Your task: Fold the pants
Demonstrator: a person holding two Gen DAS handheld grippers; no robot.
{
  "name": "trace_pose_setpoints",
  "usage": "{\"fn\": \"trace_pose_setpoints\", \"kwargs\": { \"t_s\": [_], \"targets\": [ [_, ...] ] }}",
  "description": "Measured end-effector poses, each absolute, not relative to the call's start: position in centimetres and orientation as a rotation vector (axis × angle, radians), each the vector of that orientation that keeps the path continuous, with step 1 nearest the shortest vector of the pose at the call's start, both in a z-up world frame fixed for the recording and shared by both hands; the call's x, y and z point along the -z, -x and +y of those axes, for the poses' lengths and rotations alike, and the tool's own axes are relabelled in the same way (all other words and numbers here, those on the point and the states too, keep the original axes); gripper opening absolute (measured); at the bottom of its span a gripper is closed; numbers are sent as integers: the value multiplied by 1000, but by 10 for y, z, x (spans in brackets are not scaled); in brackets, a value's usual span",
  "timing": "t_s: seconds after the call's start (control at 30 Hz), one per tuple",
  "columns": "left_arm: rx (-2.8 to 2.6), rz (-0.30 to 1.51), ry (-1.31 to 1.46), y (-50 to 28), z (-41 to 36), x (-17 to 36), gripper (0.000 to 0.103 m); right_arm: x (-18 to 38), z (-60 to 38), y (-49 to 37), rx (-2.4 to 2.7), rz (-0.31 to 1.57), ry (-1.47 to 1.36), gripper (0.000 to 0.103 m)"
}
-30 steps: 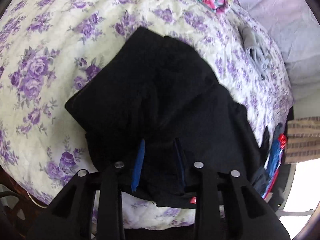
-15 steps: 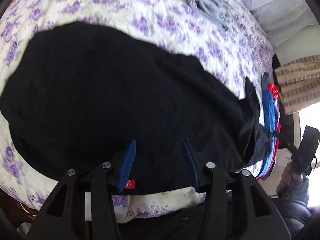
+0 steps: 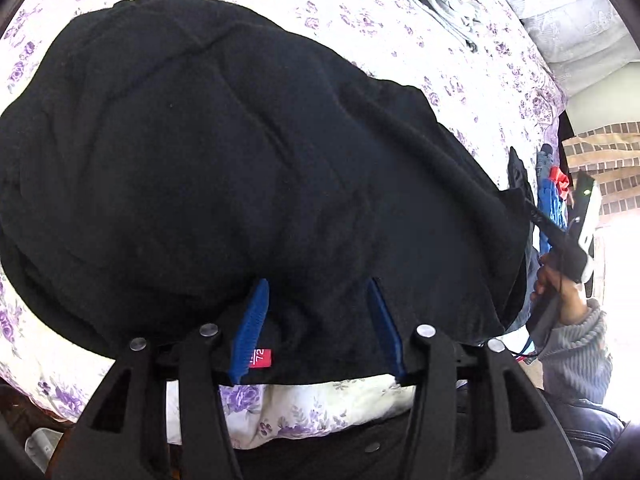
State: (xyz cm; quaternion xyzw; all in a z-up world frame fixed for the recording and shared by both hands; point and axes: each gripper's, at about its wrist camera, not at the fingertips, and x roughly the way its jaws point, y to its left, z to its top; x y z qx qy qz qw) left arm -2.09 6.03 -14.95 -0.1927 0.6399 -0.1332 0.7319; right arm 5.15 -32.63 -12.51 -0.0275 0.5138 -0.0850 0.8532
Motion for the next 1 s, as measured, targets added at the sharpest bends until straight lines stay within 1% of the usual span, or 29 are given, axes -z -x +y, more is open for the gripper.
{"fn": "trace_pose_setpoints", "kwargs": {
  "t_s": [0.07,0.1,0.2,0.23,0.3,0.37,0.43,0.5,0.57,0.6,0.67,0.73,0.77,0.8,0.83,0.87,0.9,0.93,0.97,1.0],
  "targets": [
    [301,1409,428,20,61,150,51,124,-343,-47,174,1077,-37,4],
    [304,1410,434,20,62,150,51,120,-348,-43,167,1067,-69,3],
    [311,1420,456,16,62,152,54,98,-376,-26,144,994,-245,3],
    [315,1424,459,15,61,153,57,88,-389,-16,132,955,-329,3],
    [326,1430,457,13,58,153,61,66,-424,17,105,830,-554,3],
    [337,1436,448,12,55,153,65,55,-466,63,162,720,-730,3],
    [344,1438,447,11,51,153,66,67,-505,116,272,644,-880,3],
    [352,1442,454,10,51,154,67,105,-534,167,383,666,-1046,3],
    [357,1452,458,8,51,155,70,147,-541,198,415,692,-1215,3],
    [359,1457,453,7,48,156,71,158,-541,207,415,674,-1274,3],
    [363,1469,434,5,44,155,73,162,-539,214,416,611,-1321,6],
    [366,1480,410,2,38,154,75,154,-539,211,400,573,-1299,7],
    [370,1484,401,1,36,154,77,150,-541,205,382,577,-1278,12],
    [372,1486,393,-1,30,154,78,148,-542,201,384,588,-1263,31],
    [374,1487,384,-1,28,154,80,146,-543,199,395,595,-1247,41],
    [374,1488,377,-1,24,154,80,144,-544,194,392,600,-1233,45],
    [374,1487,372,-1,23,154,81,144,-544,190,390,609,-1216,43],
    [374,1487,371,-1,22,154,81,142,-544,187,385,622,-1190,37],
    [375,1485,374,-1,21,154,81,141,-544,185,374,635,-1157,14],
    [375,1483,380,0,24,154,81,139,-545,184,363,639,-1140,6]
  ]
}}
